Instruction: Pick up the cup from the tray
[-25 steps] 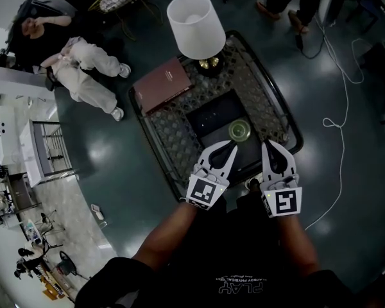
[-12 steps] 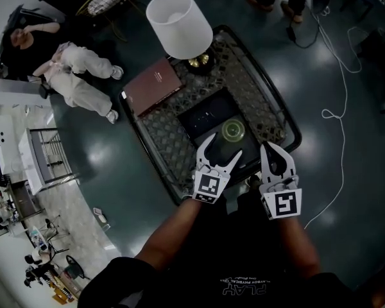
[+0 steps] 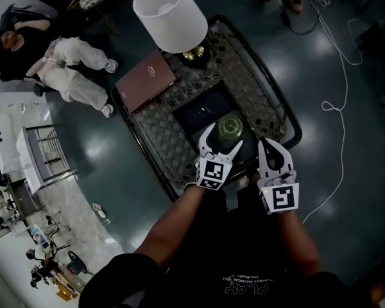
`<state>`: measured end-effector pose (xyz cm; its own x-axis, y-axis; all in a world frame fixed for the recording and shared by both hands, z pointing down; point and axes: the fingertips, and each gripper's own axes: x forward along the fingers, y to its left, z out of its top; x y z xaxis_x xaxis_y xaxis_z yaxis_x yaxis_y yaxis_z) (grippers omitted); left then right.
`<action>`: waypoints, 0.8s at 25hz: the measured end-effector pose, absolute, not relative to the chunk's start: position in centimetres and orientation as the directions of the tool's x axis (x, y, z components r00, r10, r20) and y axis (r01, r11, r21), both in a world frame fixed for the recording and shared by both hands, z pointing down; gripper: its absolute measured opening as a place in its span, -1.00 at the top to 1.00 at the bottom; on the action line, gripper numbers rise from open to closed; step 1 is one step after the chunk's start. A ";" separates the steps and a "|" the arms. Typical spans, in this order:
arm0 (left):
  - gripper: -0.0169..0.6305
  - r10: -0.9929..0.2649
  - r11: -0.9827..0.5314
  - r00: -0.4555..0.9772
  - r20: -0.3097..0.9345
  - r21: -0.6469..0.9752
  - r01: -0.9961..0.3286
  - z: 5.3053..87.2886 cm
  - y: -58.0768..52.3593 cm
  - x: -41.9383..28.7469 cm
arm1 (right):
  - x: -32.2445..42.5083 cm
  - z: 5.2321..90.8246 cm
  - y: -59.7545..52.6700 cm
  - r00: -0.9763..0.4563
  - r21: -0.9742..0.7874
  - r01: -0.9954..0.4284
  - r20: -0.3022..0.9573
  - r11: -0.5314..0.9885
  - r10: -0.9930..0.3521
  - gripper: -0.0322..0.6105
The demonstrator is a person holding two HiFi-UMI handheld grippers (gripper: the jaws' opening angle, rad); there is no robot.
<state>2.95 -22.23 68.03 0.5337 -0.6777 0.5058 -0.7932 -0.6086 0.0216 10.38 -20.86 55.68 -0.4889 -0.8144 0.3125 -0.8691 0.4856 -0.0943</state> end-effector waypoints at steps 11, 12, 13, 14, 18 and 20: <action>-0.26 -0.665 -0.624 0.543 0.513 0.018 -0.781 69.8 -23.8 3.7 | 10.6 56.7 -21.3 -0.489 -0.107 -0.870 0.320 0.481 -0.812 0.90; -0.26 -0.661 -0.627 0.549 0.511 0.024 -0.778 69.8 -23.9 3.8 | 10.6 56.8 -21.2 -0.490 -0.106 -0.869 0.322 0.483 -0.810 0.90; -0.26 -0.660 -0.628 0.553 0.509 0.031 -0.778 69.8 -23.9 4.0 | 10.6 56.7 -21.2 -0.490 -0.104 -0.868 0.325 0.485 -0.809 0.90; -0.26 -0.661 -0.626 0.555 0.505 0.036 -0.779 69.7 -24.0 4.1 | 10.6 56.6 -21.1 -0.490 -0.103 -0.868 0.327 0.485 -0.808 0.90; -0.26 -0.667 -0.623 0.559 0.494 0.043 -0.781 69.6 -24.6 4.6 | 11.0 56.5 -21.5 -0.479 -0.100 -0.875 0.329 0.474 -0.814 0.90; -0.26 -0.671 -0.619 0.555 0.491 0.041 -0.784 69.7 -24.8 4.7 | 11.4 56.6 -21.7 -0.472 -0.097 -0.878 0.329 0.468 -0.818 0.90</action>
<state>4.68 -24.78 69.70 0.5555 -0.6709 0.4913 -0.7843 -0.6191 0.0414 11.35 -21.67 56.60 -0.4722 -0.8179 0.3287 -0.8783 0.4682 -0.0968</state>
